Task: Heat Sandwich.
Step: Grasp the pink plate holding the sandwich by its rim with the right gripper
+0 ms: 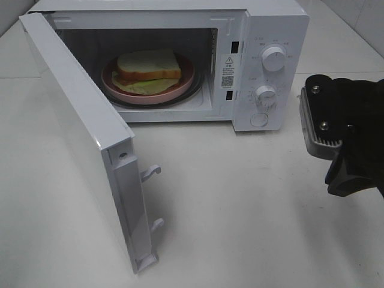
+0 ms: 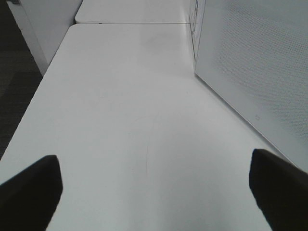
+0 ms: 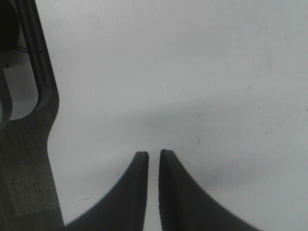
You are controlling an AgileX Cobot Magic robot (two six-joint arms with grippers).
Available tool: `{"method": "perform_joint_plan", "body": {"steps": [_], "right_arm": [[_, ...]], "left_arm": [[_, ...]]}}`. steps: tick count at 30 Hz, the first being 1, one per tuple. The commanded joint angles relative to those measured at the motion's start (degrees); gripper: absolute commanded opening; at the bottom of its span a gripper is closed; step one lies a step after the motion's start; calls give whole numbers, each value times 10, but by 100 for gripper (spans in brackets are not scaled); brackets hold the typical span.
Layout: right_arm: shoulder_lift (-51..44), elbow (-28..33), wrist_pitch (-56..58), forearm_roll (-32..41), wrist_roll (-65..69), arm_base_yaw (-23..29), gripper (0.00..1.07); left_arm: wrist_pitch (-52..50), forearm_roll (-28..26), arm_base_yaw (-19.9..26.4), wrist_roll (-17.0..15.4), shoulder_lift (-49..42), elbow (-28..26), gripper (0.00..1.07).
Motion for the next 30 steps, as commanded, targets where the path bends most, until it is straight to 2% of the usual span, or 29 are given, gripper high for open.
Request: {"method": "perform_joint_plan", "body": {"steps": [1, 3, 4, 5, 8, 9, 10, 12, 13, 17, 25, 30], "right_arm": [[-6, -3, 7, -6, -83, 1, 18], [-6, -3, 2, -14, -101, 1, 25], [-6, -3, -6, -29, -99, 2, 34], [-6, -3, -6, -29, -99, 2, 34], [-6, -3, -5, -47, -89, 2, 55], [-6, -3, -5, -47, -89, 2, 55], [-6, -3, -5, -49, -77, 2, 69], [-6, -3, -11, -44, -57, 2, 82], [-6, -3, -13, -42, -21, 2, 93], [-1, -3, -11, -46, 25, 2, 99], [19, -19, -16, -61, 25, 2, 97], [50, -61, -13, -92, 28, 38, 96]], "left_arm": [[-5, -2, 0, -1, -15, 2, 101], [-5, -2, 0, -1, -15, 2, 101], [-5, -2, 0, -1, -15, 2, 101], [-5, -2, 0, -1, -15, 2, 101], [-5, -2, 0, -1, -15, 2, 101], [-5, -2, 0, -1, -15, 2, 101], [-5, -2, 0, -1, -15, 2, 101], [-5, -2, 0, -1, -15, 2, 101], [-5, -2, 0, -1, -15, 2, 101], [-5, -2, 0, -1, -15, 2, 101], [-5, -2, 0, -1, -15, 2, 101], [-5, -2, 0, -1, -15, 2, 101]]}}
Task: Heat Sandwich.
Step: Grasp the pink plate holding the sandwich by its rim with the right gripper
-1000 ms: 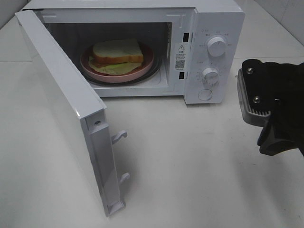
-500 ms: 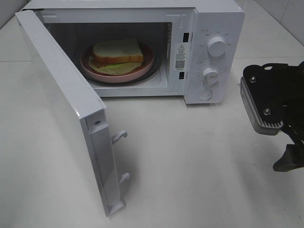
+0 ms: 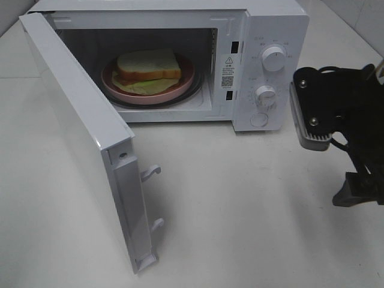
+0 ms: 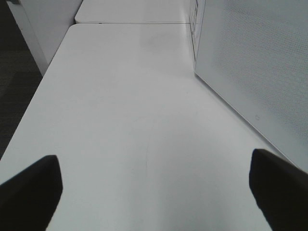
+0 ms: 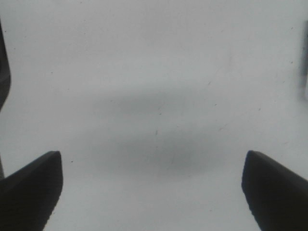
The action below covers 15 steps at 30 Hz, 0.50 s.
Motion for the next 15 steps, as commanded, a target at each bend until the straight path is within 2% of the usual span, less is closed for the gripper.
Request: {"method": "perform_joint_plan", "body": {"steps": [1, 15], "right_arm": [[32, -42, -1, -18, 8, 32, 95], [134, -154, -29, -48, 1, 91, 92]], "left_arm": [[-5, -2, 0, -1, -15, 2, 101], [-5, -2, 0, -1, -15, 2, 101]]}}
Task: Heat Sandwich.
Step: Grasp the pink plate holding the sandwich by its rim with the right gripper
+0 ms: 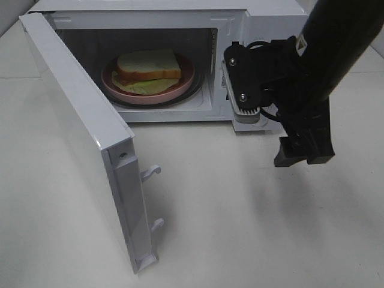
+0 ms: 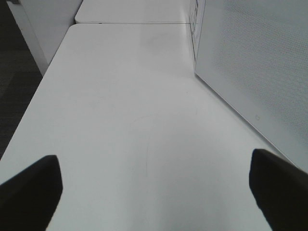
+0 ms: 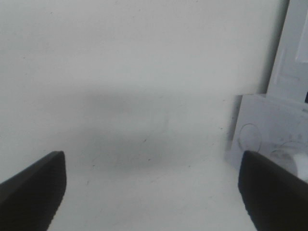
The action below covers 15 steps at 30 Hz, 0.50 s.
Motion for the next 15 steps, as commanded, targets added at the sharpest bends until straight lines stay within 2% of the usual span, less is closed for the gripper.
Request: {"method": "perform_joint_plan", "body": {"steps": [1, 15], "right_arm": [[32, -31, -22, -13, -14, 18, 91], [97, -78, -137, -16, -130, 29, 90]], "left_arm": [[-5, -2, 0, -1, -15, 2, 101], [-5, -2, 0, -1, -15, 2, 101]]}}
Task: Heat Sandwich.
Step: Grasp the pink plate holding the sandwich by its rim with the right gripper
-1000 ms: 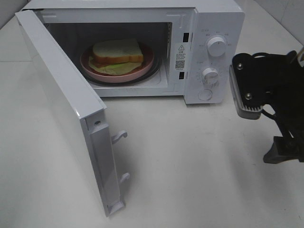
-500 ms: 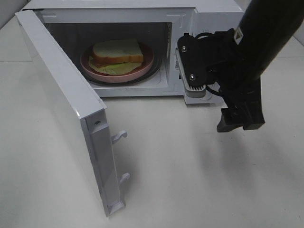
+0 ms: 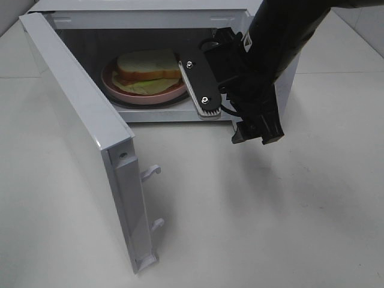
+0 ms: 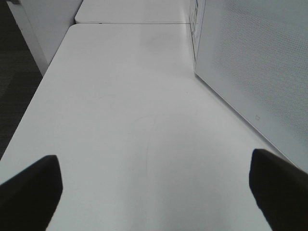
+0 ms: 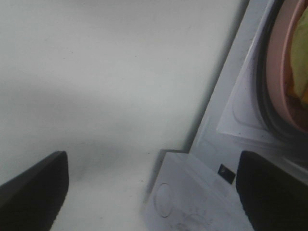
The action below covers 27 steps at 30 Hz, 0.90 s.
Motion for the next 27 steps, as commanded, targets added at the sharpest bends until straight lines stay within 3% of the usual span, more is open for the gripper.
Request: {"method": "perform_joint_plan", "body": {"steps": [1, 11, 27], "right_arm": [[8, -6, -40, 2, -32, 2, 90], [25, -19, -99, 5, -61, 2, 90], [143, -136, -105, 54, -62, 2, 87]], "left_arm": [[-5, -2, 0, -1, -15, 2, 101], [-5, -2, 0, -1, -15, 2, 101], [-5, -2, 0, -1, -15, 2, 101]]}}
